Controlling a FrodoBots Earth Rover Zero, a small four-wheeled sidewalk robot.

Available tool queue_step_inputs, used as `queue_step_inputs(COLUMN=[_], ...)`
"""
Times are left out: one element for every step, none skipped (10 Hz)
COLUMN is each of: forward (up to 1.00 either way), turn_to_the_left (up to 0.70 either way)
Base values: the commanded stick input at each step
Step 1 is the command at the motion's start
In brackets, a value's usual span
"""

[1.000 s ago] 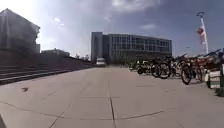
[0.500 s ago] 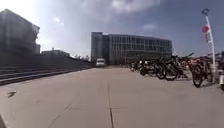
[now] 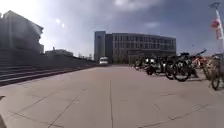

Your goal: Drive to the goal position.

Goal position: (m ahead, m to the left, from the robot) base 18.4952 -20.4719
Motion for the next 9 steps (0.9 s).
queue_step_inputs(forward=[1.0,1.0,1.0,1.0,1.0,1.0,1.0,1.0,1.0], turn_to_the_left=[0.0,0.0,0.0,0.0,0.0,0.0,0.0,0.0,0.0])
